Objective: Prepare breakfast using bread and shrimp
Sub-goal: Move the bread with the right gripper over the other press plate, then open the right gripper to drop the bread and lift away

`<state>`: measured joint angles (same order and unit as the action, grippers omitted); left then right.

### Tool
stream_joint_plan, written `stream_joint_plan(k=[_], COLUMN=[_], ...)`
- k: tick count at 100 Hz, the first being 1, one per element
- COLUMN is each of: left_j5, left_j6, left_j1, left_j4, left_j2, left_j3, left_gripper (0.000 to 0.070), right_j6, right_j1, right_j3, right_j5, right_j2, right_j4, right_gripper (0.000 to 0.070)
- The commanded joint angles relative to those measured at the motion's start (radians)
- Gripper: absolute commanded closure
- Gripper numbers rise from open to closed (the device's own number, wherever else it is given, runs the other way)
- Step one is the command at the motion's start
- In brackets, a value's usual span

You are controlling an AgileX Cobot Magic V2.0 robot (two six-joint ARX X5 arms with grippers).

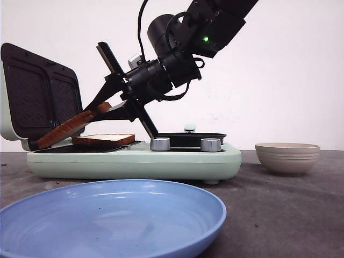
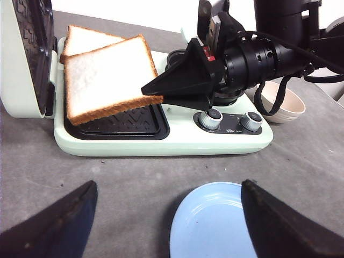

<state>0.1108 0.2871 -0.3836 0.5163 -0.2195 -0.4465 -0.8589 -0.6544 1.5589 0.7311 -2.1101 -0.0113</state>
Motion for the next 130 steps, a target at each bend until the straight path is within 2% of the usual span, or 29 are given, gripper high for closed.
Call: stream_joint_plan(k=[1,20,23,30,33,73,104,130], left_j5=[0.0,0.0,0.0,0.0,0.0,0.0,-0.007,-0.007], left_j6=[-0.01,-0.01,-0.01,-0.01,-0.01,-0.009,-0.01,-0.01], left_j1=[-0.002,-0.002,-0.002,-0.002,-0.002,-0.002,-0.002,-0.002], left_j4=[-0.014,-0.013,-0.014,-0.014,-0.014,-0.012,-0.013,-0.013], left_j2=[0.002,0.002,0.002,0.002,0.002,0.002,0.002,0.002], left_j3=[-0.001,-0.001,-0.001,-0.001,-0.001,-0.001,-0.001,-0.001], left_gripper=[0.0227,0.0227,0.0227,0.0227,0.0227,0.0227,0.0227,0.0227], right_j6=[-0.016,0.013,0.016,0.018,0.018,0.092,0.3,0.418], right_j1=[-0.009,-0.006,-0.006,-0.004,-0.003,0.016,0.016,0.014], right_j3=[0.013,0.013,0.013,0.013,0.013,0.036,0.198,0.318], right_j5=[0.001,-0.008,-0.012,-0.024,-0.024,-0.085,-0.191,-0.271], right_j2=[-0.036,-0.036,-0.036,-0.034,-0.034,-0.027,-0.027,-0.016], right_j4=[-0.019,-0.019,-0.018,-0.02,-0.02,-0.058,-0.364,-0.499], right_gripper=[0.07,0.0689,0.064,0.0461,0.0431,0.0416,0.041,0.041])
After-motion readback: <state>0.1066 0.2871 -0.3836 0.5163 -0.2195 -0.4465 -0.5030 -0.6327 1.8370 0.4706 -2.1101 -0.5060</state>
